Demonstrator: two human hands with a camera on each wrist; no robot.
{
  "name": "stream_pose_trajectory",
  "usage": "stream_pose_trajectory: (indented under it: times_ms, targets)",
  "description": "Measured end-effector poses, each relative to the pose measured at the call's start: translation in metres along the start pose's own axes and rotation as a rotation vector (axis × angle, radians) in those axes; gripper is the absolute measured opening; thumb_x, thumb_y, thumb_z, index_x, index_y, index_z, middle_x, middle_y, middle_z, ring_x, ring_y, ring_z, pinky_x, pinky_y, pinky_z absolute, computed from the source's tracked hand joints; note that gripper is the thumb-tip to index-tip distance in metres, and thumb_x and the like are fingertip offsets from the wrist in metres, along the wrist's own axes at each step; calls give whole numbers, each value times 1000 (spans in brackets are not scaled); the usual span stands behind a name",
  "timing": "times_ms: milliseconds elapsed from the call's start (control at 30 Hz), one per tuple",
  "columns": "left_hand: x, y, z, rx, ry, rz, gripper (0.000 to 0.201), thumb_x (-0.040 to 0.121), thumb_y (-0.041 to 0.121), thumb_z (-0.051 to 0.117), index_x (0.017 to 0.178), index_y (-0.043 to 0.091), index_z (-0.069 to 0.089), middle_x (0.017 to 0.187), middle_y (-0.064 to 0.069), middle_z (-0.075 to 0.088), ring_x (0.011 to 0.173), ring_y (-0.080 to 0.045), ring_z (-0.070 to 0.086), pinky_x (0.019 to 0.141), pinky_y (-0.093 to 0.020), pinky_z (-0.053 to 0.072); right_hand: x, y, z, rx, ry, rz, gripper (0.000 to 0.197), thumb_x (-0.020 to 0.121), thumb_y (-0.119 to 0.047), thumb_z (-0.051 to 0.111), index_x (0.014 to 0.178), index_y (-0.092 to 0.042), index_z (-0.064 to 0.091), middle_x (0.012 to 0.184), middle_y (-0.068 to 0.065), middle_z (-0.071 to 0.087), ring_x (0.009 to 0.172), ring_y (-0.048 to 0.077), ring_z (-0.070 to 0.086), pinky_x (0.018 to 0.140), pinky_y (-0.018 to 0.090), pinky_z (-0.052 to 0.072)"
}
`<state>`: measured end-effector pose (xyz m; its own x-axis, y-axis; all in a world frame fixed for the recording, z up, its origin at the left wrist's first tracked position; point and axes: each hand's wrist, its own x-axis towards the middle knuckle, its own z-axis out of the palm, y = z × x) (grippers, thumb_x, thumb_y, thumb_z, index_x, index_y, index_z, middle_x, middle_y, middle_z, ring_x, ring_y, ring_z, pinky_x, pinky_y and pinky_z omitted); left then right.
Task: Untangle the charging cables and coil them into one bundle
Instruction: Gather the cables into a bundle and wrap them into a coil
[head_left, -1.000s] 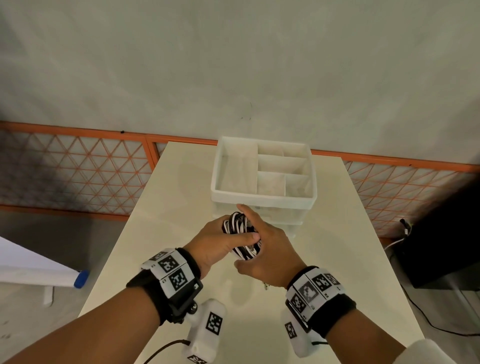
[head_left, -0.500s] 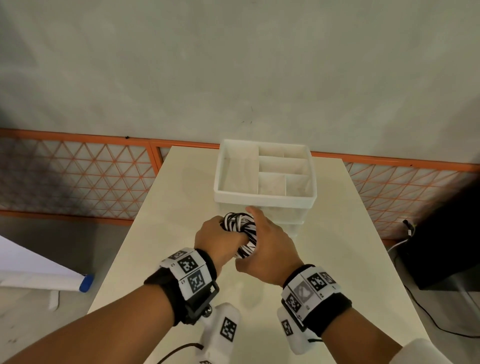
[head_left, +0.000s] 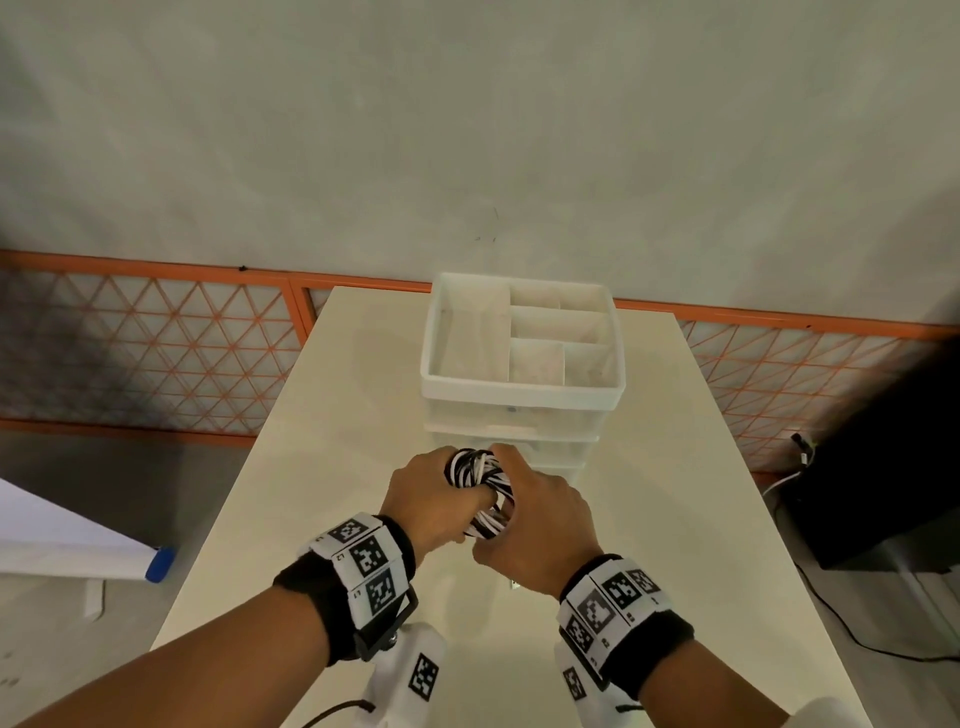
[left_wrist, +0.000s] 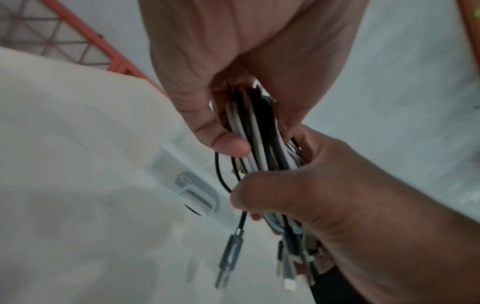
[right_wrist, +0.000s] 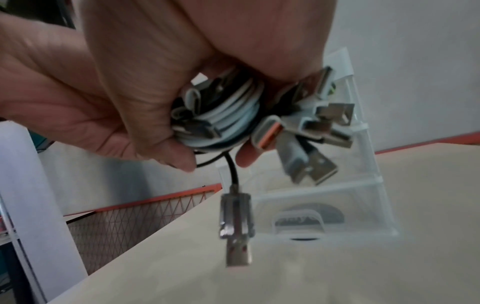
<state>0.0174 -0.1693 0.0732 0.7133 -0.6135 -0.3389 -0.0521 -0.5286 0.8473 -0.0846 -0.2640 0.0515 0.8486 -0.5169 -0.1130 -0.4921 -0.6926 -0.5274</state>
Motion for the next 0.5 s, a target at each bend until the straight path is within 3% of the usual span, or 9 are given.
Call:
stream_pose_trajectory:
  times_ms: [133, 233, 367, 433, 500]
  targets:
    - [3, -4, 6, -106, -56, -52, 30, 60, 22, 69, 89, 28, 72, 77, -2, 75, 60, -18, 64, 49, -25, 47, -3, 5, 4, 131, 1, 25, 83, 60, -32, 74, 132, -43, 34, 100, -16, 66, 86, 15, 67, 77, 38, 59]
    - [7, -2, 7, -133, -94, -47, 34, 59, 23, 70, 92, 28, 72, 78, 2, 74, 62, -15, 61, 48, -24, 42, 1, 12, 5, 258, -9, 47, 85, 56, -32, 77, 129, -46, 36, 90, -13, 71, 80, 14, 70, 74, 40, 61]
    - [11, 3, 6, -213, -166, -31, 31, 71, 7, 73, 96, 26, 70, 73, 8, 71, 61, -7, 61, 45, -15, 40, 8, 17, 3, 322, 4, 42, 85, 54, -32, 80, 127, -46, 38, 89, -11, 72, 81, 12, 71, 74, 39, 62]
    - [14, 5, 5, -216, -171, -7, 31, 72, 8, 73, 97, 26, 69, 77, 7, 72, 67, -8, 65, 53, -17, 45, 10, 18, 1, 368, 4, 29, 84, 57, -25, 82, 126, -45, 40, 90, -9, 72, 81, 12, 71, 73, 36, 62]
    - [17, 6, 6, -203, -163, 31, 33, 66, 14, 73, 98, 24, 67, 85, 1, 74, 79, -17, 70, 67, -30, 53, 11, 18, -2, 447, 5, 32, 83, 60, -13, 83, 124, -45, 41, 92, -6, 72, 76, 13, 72, 64, 32, 62]
